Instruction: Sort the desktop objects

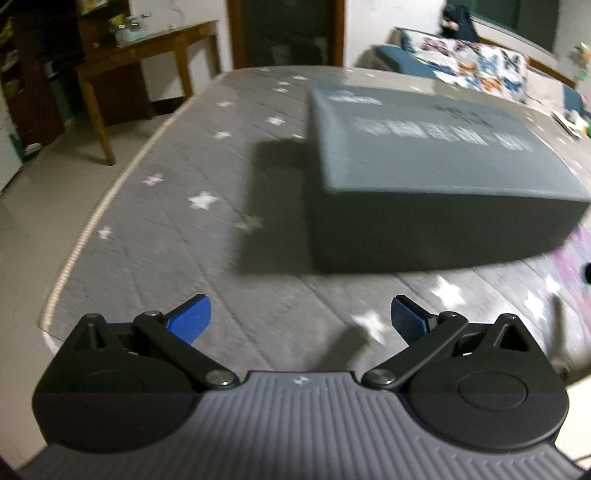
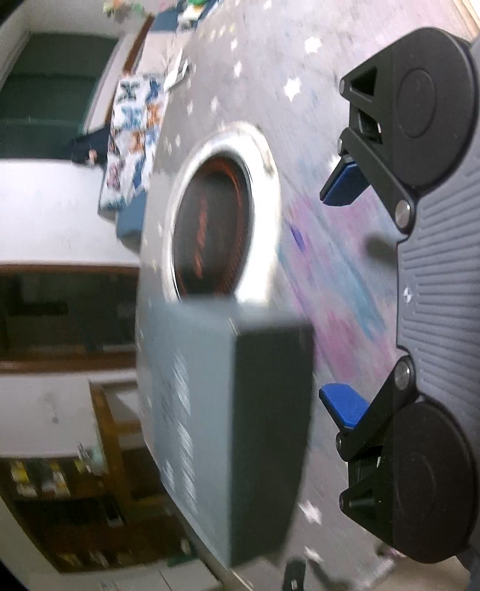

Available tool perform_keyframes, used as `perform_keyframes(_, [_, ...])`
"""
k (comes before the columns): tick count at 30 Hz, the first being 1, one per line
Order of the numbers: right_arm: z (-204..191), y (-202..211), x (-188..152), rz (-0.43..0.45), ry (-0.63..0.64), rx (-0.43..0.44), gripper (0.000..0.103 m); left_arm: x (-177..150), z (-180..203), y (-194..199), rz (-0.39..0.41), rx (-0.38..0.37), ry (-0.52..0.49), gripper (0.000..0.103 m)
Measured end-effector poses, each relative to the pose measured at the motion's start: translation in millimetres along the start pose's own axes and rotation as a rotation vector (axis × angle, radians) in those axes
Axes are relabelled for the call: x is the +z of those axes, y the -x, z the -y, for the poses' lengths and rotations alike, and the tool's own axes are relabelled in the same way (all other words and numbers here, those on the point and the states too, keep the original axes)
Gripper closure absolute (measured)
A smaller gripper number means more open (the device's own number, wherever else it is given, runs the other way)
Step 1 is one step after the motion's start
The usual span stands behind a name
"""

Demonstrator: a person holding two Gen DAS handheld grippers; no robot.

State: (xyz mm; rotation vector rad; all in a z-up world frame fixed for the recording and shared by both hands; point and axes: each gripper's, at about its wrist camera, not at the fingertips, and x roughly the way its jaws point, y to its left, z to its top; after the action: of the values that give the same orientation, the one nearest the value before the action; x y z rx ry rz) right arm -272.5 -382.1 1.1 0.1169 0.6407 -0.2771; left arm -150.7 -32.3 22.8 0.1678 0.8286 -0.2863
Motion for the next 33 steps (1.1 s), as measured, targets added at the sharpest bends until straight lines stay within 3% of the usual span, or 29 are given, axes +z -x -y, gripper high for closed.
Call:
perform_keyframes(12, [82, -20, 41, 0.094, -0.103, -0.198, 0.0, 48, -65, -29, 0.128, 0.183, 0.202, 0.0])
perform_keyframes(17, [129, -52, 53, 0.106, -0.181, -0.263, 0.0, 61, -81, -50, 0.173, 0.253, 0.25, 0.0])
perform_keyframes(23, [161, -74, 52, 0.102, -0.181, -0.317, 0.0, 65, -90, -71, 0.185, 0.298, 0.28, 0.0])
perform_keyframes(33, [172, -86, 51, 0.079, -0.204, -0.298, 0.0, 66, -99, -97, 0.155, 0.27, 0.315, 0.0])
